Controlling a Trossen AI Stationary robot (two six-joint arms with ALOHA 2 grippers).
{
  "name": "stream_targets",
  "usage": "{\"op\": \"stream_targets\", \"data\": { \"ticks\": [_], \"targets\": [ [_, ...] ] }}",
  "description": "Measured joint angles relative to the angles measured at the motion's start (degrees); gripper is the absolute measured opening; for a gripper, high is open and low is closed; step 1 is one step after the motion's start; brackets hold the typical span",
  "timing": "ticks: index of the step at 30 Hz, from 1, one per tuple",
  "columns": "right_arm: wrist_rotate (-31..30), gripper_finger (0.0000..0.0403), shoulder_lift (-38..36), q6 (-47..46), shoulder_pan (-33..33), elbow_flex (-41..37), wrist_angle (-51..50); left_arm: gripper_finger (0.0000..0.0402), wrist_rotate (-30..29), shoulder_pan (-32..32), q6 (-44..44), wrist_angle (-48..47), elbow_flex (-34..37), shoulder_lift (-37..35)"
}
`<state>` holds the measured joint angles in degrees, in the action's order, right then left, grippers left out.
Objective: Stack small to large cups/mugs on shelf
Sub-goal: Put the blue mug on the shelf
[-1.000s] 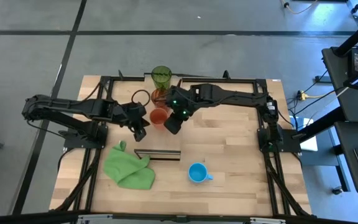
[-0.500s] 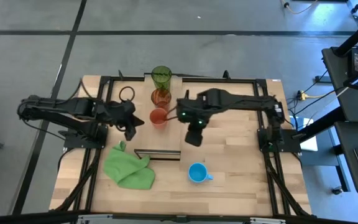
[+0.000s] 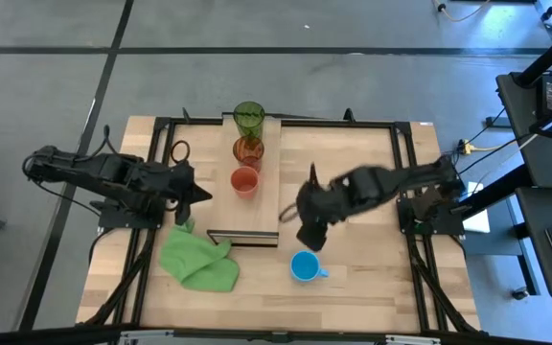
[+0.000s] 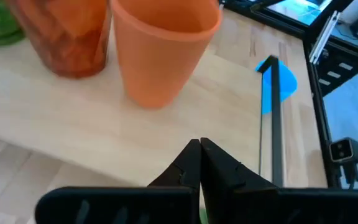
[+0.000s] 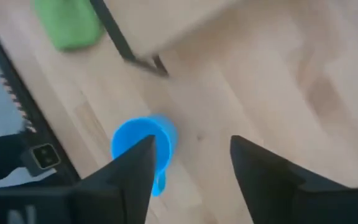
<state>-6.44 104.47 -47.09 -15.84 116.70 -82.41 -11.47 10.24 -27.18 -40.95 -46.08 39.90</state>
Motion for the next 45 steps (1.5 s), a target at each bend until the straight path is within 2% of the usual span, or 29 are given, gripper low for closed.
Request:
{"op": "stream_targets", "data": {
  "ticks": [7, 16, 26, 36, 40, 45],
  "targets": [
    [-0.4, 0.0217, -0.2, -15.9, -5.4, -14.2, 7.6, 0.0000, 3.9, 0.0, -1.7, 4.5, 8.0, -9.1],
    [0.5, 0.0218, -0.2, -26.1, -8.3, -27.1, 21.3, 0.0000, 4.1, 0.0, -3.3, 3.1, 9.4, -16.4],
    [1.2, 0.0218, -0.3, -27.4, -8.9, -34.0, 23.6, 0.0000, 3.3, 0.0, -3.3, -0.5, 9.4, -17.7],
    [3.7, 0.0216, -0.3, -27.3, -9.0, -39.4, 29.9, 0.0000, 1.6, -0.1, -3.6, -0.6, 9.4, -17.7],
    [4.3, 0.0172, -0.3, -25.6, -8.6, -39.4, 29.7, 0.0000, 0.3, -0.1, -3.7, -0.6, 9.4, -17.7],
    [5.1, 0.0053, -0.3, -21.4, -7.8, -39.4, 29.3, 0.0000, -1.5, -0.1, -3.7, -0.6, 9.4, -17.7]
  ]
}}
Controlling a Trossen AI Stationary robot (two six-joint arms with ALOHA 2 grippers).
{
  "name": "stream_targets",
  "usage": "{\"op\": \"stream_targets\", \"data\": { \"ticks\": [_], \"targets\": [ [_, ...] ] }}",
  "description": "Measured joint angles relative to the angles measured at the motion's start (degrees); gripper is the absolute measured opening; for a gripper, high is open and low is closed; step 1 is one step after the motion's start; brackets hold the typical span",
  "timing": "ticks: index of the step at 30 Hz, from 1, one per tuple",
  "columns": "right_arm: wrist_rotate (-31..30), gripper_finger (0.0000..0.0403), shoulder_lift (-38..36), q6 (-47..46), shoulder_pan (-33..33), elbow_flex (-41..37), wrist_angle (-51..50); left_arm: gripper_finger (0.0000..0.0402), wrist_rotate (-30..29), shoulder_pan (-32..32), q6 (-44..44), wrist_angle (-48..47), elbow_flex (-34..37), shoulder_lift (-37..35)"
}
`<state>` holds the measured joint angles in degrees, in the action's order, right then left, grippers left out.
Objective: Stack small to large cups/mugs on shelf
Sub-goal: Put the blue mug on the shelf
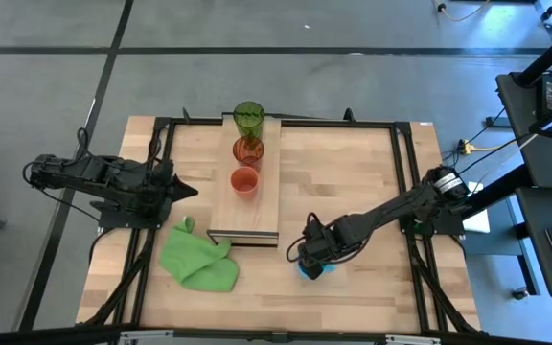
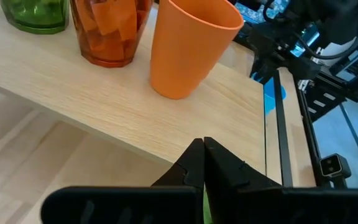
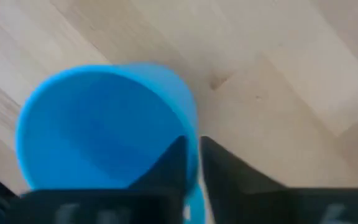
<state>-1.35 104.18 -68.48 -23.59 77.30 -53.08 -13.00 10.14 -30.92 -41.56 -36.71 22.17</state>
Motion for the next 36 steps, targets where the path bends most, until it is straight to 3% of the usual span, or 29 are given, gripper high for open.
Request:
{"op": "stream_targets", "data": {
  "ticks": [2, 9, 14, 19, 24, 29, 36],
  "targets": [
    [0.1, 0.0017, 0.0, 1.8, 0.7, 0.0, -0.3, 0.0000, 0.0, 0.0, 0.0, 0.0, 0.0, 0.0],
    [4.0, 0.0009, 0.0, 14.0, 5.6, 5.8, -5.2, 0.0000, 0.0, 0.0, -0.5, 0.0, 0.0, 0.0],
    [6.9, 0.0008, 0.0, 25.1, 9.3, 17.6, -18.0, 0.0000, 0.0, 0.0, -0.5, 0.0, 0.0, 0.0],
    [9.2, 0.0008, -0.1, 30.4, 13.2, 31.7, -28.0, 0.0000, 0.0, 0.0, -0.5, 0.0, 0.0, 0.0],
    [5.6, 0.0008, -0.2, 34.0, 16.9, 41.1, -26.8, 0.0000, -1.9, 0.0, 0.6, 0.0, 0.0, 0.0],
    [4.1, 0.0008, -0.2, 36.2, 20.8, 43.3, -23.0, 0.0000, -2.2, 0.0, 1.0, 0.0, 0.0, 0.0],
    [12.7, 0.0015, 3.0, 36.4, 24.0, 43.3, -10.2, 0.0000, -4.2, 0.0, 1.0, 0.0, 0.0, 0.0]
  ]
}}
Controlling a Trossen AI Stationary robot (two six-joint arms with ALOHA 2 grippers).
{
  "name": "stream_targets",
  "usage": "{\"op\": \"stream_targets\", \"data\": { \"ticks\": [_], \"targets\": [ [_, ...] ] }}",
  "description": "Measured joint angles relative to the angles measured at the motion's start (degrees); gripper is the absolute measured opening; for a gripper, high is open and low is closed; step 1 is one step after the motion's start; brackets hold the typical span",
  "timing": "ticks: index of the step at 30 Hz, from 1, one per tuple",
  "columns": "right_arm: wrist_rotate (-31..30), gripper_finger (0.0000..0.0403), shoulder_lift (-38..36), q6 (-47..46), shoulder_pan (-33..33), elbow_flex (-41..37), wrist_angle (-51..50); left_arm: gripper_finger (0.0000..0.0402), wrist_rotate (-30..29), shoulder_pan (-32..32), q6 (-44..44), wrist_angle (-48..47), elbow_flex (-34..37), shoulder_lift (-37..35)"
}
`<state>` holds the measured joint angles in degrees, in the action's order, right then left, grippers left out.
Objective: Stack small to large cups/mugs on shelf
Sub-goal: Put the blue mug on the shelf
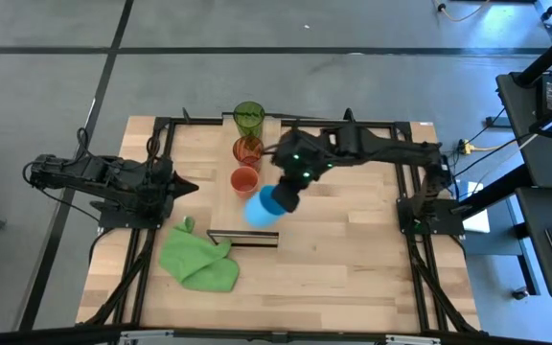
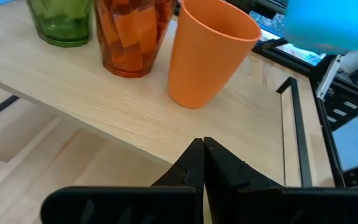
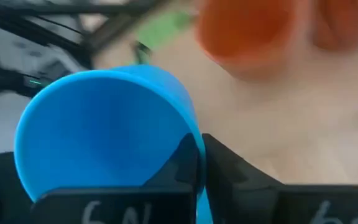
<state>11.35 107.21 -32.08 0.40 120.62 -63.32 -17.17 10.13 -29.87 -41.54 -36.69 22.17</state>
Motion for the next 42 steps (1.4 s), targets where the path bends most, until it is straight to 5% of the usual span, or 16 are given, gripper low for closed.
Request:
{"op": "stream_targets", "data": {
  "ticks": [7, 19, 42],
  "targets": [
    [5.2, 0.0011, 5.0, 2.4, 0.6, 0.0, 4.3, 0.0000, -0.6, 0.0, -1.4, 0.2, 0.0, 0.0],
    [-1.5, 0.0015, 6.8, 2.2, 0.5, 0.0, 8.5, 0.0000, -1.8, 0.0, -2.5, 1.6, 0.0, 0.0],
    [1.8, 0.0026, 9.3, 1.0, 0.4, 0.0, 10.5, 0.0000, -3.4, 0.0, -2.6, 0.2, 0.0, 0.0]
  ]
}}
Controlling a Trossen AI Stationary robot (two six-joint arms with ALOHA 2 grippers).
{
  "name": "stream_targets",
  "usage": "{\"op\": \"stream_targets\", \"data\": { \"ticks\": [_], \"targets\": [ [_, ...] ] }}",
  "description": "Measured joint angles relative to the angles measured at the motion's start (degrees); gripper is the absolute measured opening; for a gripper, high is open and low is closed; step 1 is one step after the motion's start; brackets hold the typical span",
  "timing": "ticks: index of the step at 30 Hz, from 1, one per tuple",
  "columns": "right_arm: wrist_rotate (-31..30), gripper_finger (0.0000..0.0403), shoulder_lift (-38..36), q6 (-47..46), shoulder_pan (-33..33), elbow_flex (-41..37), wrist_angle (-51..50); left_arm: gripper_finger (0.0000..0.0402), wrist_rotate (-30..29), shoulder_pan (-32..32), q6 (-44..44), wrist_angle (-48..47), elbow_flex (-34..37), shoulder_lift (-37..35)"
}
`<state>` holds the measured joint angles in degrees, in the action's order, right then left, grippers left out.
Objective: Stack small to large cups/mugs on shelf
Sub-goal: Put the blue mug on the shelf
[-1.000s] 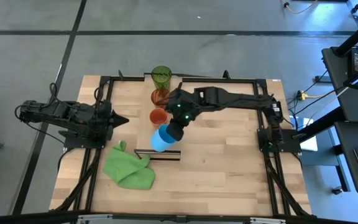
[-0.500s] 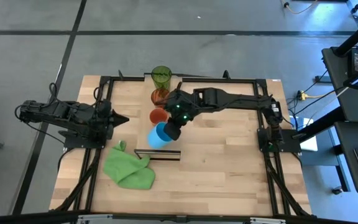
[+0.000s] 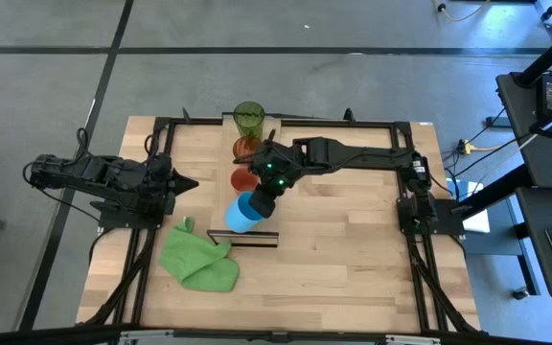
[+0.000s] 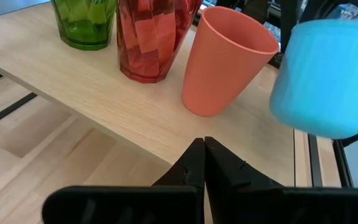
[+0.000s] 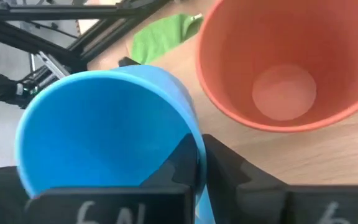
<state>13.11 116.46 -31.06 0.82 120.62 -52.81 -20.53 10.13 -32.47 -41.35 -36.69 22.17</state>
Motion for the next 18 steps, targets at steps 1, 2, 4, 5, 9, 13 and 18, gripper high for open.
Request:
{"op": "stream_targets", "data": {
  "ticks": [1, 2, 4, 5, 9, 13, 18],
  "targets": [
    [0.0, 0.0029, 0.2, 0.0, 0.0, 0.0, -0.2, 0.0000, 0.0, 0.0, 0.0, -0.1, 0.0, 0.0],
    [0.0, 0.0033, 0.3, 0.0, 0.0, 0.0, -0.6, 0.0000, 0.0, 0.0, 0.0, -0.1, 0.0, 0.0],
    [0.0, 0.0038, 0.3, 0.0, 0.0, 0.0, -0.8, 0.0000, 0.0, 0.0, 0.0, -0.2, 0.0, 0.0],
    [-0.6, 0.0039, 0.4, 0.0, 0.0, 0.0, -0.7, 0.0000, 0.0, 0.0, 0.0, -0.3, 0.0, 0.0],
    [-2.0, 0.0041, 0.8, 0.0, 0.0, 0.0, -1.1, 0.0000, 0.0, 0.0, 0.0, -0.2, 0.0, 0.0],
    [-2.0, 0.0042, 1.0, -0.4, 0.0, 0.0, -1.0, 0.0000, 0.0, 0.0, 0.0, -0.2, 0.0, 0.0],
    [-1.4, 0.0042, 1.1, -1.5, 0.1, 0.0, -1.0, 0.0000, 0.0, 0.0, 0.0, -0.2, 0.0, 0.0]
  ]
}}
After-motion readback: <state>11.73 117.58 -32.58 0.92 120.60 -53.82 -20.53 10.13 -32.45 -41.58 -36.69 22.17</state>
